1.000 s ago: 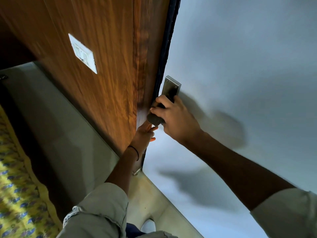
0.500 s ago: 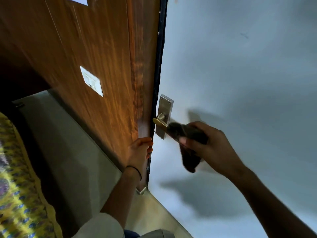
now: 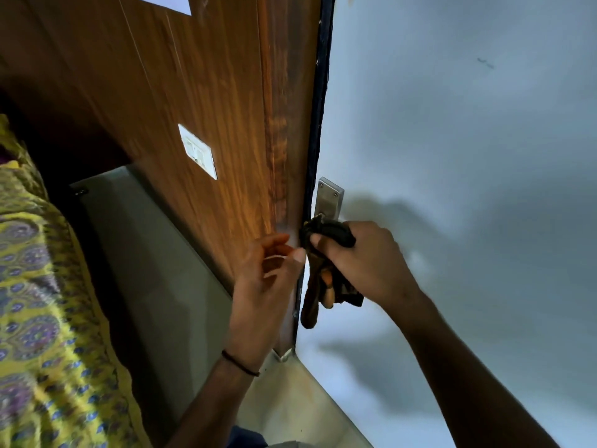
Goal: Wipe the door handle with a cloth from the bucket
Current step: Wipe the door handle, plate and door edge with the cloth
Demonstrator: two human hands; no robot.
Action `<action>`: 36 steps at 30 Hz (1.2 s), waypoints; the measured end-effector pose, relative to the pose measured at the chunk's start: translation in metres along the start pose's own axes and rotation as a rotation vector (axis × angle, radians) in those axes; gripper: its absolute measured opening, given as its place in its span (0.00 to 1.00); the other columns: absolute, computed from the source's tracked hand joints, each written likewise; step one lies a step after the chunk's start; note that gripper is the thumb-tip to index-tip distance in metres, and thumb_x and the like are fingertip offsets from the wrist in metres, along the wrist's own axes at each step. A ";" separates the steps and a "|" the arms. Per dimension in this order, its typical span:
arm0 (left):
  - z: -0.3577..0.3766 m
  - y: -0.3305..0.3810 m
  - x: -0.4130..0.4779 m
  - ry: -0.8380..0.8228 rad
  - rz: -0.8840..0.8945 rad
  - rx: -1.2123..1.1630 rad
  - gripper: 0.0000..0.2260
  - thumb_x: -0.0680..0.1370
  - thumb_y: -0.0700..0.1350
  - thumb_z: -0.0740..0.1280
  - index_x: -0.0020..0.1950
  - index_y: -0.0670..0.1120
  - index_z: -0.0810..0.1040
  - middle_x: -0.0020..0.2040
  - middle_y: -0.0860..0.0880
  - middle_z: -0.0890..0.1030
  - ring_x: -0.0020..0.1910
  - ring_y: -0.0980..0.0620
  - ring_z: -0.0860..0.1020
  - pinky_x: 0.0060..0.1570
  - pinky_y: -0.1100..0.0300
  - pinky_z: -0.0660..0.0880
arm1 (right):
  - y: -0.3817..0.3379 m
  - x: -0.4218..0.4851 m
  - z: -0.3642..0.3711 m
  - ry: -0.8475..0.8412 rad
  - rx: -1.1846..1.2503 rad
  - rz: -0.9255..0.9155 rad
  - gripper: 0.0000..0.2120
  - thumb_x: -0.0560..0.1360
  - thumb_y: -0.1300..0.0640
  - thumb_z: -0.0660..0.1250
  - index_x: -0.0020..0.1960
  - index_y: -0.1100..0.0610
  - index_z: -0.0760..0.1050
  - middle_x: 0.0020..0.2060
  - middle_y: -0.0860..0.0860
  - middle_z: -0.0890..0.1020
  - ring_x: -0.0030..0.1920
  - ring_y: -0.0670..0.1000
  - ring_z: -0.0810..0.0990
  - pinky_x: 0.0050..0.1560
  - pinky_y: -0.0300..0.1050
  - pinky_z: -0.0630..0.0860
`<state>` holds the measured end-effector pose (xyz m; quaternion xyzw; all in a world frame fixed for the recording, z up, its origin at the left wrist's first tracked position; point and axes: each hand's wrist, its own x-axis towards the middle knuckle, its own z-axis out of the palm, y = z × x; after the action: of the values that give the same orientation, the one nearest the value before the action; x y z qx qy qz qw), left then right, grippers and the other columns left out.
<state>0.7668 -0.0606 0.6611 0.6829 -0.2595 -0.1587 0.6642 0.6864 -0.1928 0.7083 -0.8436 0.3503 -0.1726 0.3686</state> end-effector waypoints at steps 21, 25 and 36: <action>0.003 -0.034 0.033 0.089 -0.409 -0.317 0.06 0.78 0.44 0.68 0.51 0.44 0.82 0.43 0.42 0.84 0.39 0.44 0.83 0.41 0.55 0.82 | 0.039 0.004 0.010 -0.005 0.332 -0.047 0.09 0.82 0.52 0.62 0.53 0.55 0.78 0.43 0.50 0.84 0.44 0.48 0.84 0.48 0.52 0.82; 0.012 -0.048 0.035 0.117 -0.198 0.037 0.07 0.80 0.46 0.65 0.58 0.50 0.77 0.55 0.46 0.80 0.52 0.43 0.81 0.50 0.51 0.81 | 0.034 0.006 0.007 -0.115 0.427 -0.067 0.10 0.80 0.51 0.64 0.54 0.56 0.79 0.45 0.54 0.85 0.47 0.54 0.85 0.52 0.56 0.82; 0.041 -0.045 0.021 0.000 -0.565 -0.904 0.20 0.84 0.55 0.51 0.59 0.49 0.80 0.53 0.48 0.86 0.50 0.53 0.85 0.49 0.53 0.78 | 0.001 0.015 0.037 -0.216 -0.047 -0.363 0.16 0.79 0.44 0.63 0.57 0.56 0.78 0.52 0.53 0.77 0.50 0.51 0.79 0.52 0.45 0.74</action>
<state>0.7674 -0.1075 0.6166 0.3721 0.0286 -0.4273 0.8235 0.7162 -0.1853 0.6837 -0.9147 0.1550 -0.1362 0.3473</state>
